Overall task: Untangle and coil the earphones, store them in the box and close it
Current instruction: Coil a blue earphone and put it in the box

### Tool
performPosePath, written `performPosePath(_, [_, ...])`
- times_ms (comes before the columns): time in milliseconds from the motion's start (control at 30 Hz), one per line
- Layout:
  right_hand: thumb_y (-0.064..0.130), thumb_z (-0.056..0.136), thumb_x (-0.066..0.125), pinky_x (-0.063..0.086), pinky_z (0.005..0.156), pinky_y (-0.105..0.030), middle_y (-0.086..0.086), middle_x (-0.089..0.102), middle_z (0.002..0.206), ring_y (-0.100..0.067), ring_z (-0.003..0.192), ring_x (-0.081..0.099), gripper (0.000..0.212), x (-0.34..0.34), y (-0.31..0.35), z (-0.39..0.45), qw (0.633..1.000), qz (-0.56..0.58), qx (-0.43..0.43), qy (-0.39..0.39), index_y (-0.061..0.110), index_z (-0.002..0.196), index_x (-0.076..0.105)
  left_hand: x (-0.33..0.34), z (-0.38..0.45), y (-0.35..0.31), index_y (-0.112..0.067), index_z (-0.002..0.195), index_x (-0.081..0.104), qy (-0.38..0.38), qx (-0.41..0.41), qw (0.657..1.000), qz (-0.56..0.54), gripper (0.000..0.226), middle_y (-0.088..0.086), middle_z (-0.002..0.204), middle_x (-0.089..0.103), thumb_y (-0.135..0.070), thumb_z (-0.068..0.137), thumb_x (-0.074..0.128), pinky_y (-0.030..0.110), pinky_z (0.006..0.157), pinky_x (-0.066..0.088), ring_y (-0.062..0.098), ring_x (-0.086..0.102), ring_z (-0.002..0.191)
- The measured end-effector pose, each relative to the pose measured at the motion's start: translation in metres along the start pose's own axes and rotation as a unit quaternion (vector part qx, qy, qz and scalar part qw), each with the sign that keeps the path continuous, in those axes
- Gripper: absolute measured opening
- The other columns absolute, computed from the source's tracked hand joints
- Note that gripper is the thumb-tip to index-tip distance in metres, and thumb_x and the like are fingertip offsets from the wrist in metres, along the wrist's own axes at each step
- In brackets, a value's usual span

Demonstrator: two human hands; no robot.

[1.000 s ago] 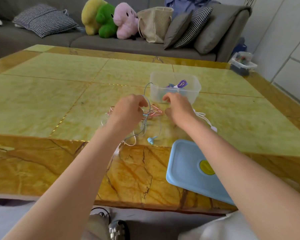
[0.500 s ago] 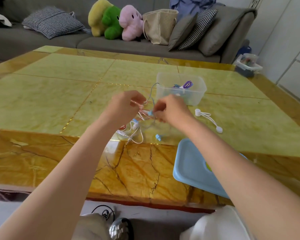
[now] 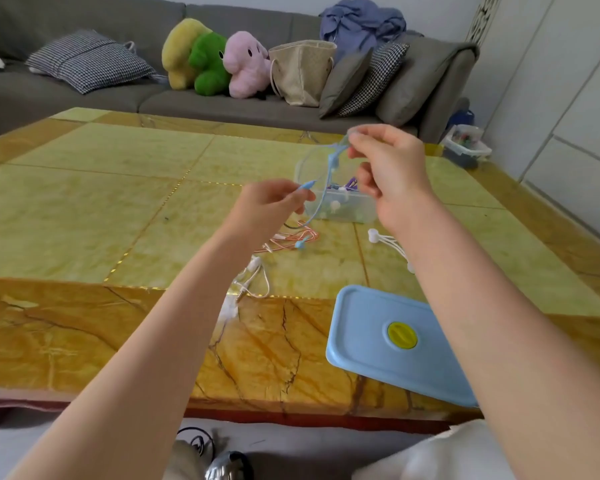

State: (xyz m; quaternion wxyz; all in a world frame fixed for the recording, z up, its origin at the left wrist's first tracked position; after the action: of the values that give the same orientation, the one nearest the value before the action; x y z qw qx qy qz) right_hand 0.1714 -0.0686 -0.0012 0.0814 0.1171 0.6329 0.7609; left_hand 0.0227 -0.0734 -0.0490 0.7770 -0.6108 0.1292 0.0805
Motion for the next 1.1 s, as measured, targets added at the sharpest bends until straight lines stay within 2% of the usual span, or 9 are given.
performPosePath(133, [0.009, 0.088, 0.059, 0.029, 0.034, -0.013, 0.003, 0.054, 0.067, -0.002, 0.034, 0.038, 0.015, -0.030, -0.009, 0.001, 0.997, -0.031, 0.011, -0.074, 0.019, 0.076, 0.060, 0.012, 0.000, -0.006, -0.018, 0.073, 0.064, 0.017, -0.008, 0.998, -0.054, 0.026, -0.013, 0.049, 0.050, -0.016, 0.095, 0.051, 0.014, 0.058, 0.043, 0.003, 0.045, 0.049])
performPosePath(233, [0.006, 0.088, 0.060, 0.040, 0.039, -0.016, 0.000, 0.057, 0.070, -0.008, 0.043, 0.047, 0.007, -0.052, -0.019, 0.003, 0.994, 0.004, 0.029, -0.101, 0.011, 0.089, 0.064, 0.029, 0.002, -0.008, -0.017, 0.071, 0.061, 0.036, -0.016, 0.998, -0.050, 0.028, -0.011, 0.046, 0.045, -0.016, 0.096, 0.049, 0.014, 0.052, 0.042, 0.001, 0.041, 0.043])
performPosePath(433, [0.000, 0.091, 0.052, 0.045, 0.045, -0.015, -0.007, 0.060, 0.068, -0.014, 0.052, 0.051, 0.015, -0.082, -0.046, -0.005, 0.993, 0.024, 0.111, -0.040, 0.005, 0.080, 0.061, 0.061, 0.010, 0.007, -0.017, 0.072, 0.057, 0.111, -0.149, 0.982, 0.036, 0.035, -0.002, 0.067, 0.051, -0.030, 0.099, 0.040, 0.011, 0.045, 0.034, 0.009, 0.046, 0.058])
performPosePath(567, [0.006, 0.094, 0.048, 0.038, 0.051, -0.019, -0.004, 0.063, 0.071, -0.012, 0.057, 0.051, 0.020, -0.089, -0.061, -0.007, 0.991, -0.066, 0.115, 0.025, 0.014, 0.078, 0.058, 0.080, 0.018, 0.009, -0.016, 0.098, 0.063, 0.059, -0.047, 0.992, 0.102, 0.012, -0.002, 0.085, 0.054, -0.018, 0.094, 0.052, 0.021, 0.065, 0.037, 0.013, 0.047, 0.081])
performPosePath(667, [0.008, 0.094, 0.048, 0.034, 0.052, -0.019, 0.001, 0.064, 0.071, -0.008, 0.056, 0.048, 0.023, -0.089, -0.060, -0.006, 0.988, -0.115, 0.090, 0.042, 0.019, 0.076, 0.057, 0.091, 0.019, -0.002, -0.016, 0.112, 0.063, 0.080, 0.032, 0.994, 0.072, 0.024, -0.003, 0.104, 0.059, -0.010, 0.089, 0.060, 0.028, 0.088, 0.044, 0.012, 0.055, 0.094])
performPosePath(800, [0.006, 0.094, 0.049, 0.040, 0.052, -0.018, -0.002, 0.065, 0.078, -0.011, 0.058, 0.053, 0.020, -0.085, -0.051, -0.008, 0.991, -0.077, 0.054, 0.100, 0.015, 0.080, 0.060, 0.103, 0.020, 0.002, -0.024, 0.090, 0.063, 0.096, 0.023, 0.992, 0.079, 0.017, 0.003, 0.082, 0.067, -0.008, 0.085, 0.063, 0.039, 0.081, 0.052, 0.017, 0.063, 0.075])
performPosePath(900, [0.002, 0.093, 0.048, 0.036, 0.044, -0.016, -0.003, 0.059, 0.068, -0.009, 0.047, 0.048, 0.019, -0.091, -0.048, -0.011, 0.994, -0.064, 0.039, 0.081, 0.009, 0.082, 0.061, 0.098, 0.024, 0.004, -0.022, 0.076, 0.063, 0.040, 0.027, 0.994, 0.099, 0.015, -0.006, 0.064, 0.060, -0.012, 0.087, 0.060, 0.029, 0.066, 0.046, 0.012, 0.055, 0.061])
performPosePath(1000, [0.006, 0.090, 0.054, 0.032, 0.043, -0.017, 0.001, 0.050, 0.057, -0.008, 0.042, 0.039, 0.016, -0.102, -0.046, -0.010, 0.981, -0.181, 0.011, 0.070, 0.010, 0.081, 0.065, 0.091, 0.025, 0.002, -0.016, 0.077, 0.062, 0.009, 0.031, 0.988, 0.152, 0.014, -0.006, 0.056, 0.049, -0.016, 0.089, 0.056, 0.026, 0.054, 0.034, 0.010, 0.043, 0.052])
performPosePath(1100, [0.023, 0.086, 0.063, 0.038, 0.054, -0.025, 0.000, 0.051, 0.063, -0.011, 0.051, 0.042, 0.011, -0.105, -0.046, -0.010, 0.947, -0.306, -0.021, 0.099, 0.021, 0.077, 0.067, 0.089, 0.025, 0.002, -0.015, 0.072, 0.055, 0.026, -0.023, 0.997, 0.068, 0.022, -0.007, 0.050, 0.045, -0.012, 0.093, 0.049, 0.029, 0.061, 0.048, 0.008, 0.048, 0.043])
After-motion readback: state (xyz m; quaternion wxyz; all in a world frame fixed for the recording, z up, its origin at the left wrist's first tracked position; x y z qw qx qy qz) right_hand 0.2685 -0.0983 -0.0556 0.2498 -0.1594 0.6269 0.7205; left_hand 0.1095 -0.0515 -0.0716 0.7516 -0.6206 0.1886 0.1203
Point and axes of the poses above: each hand's wrist, its own z-axis towards the middle knuckle, its own x-axis out of the palm, y = z × x, the point moved 3 cm from there along z, towards the middle knuckle
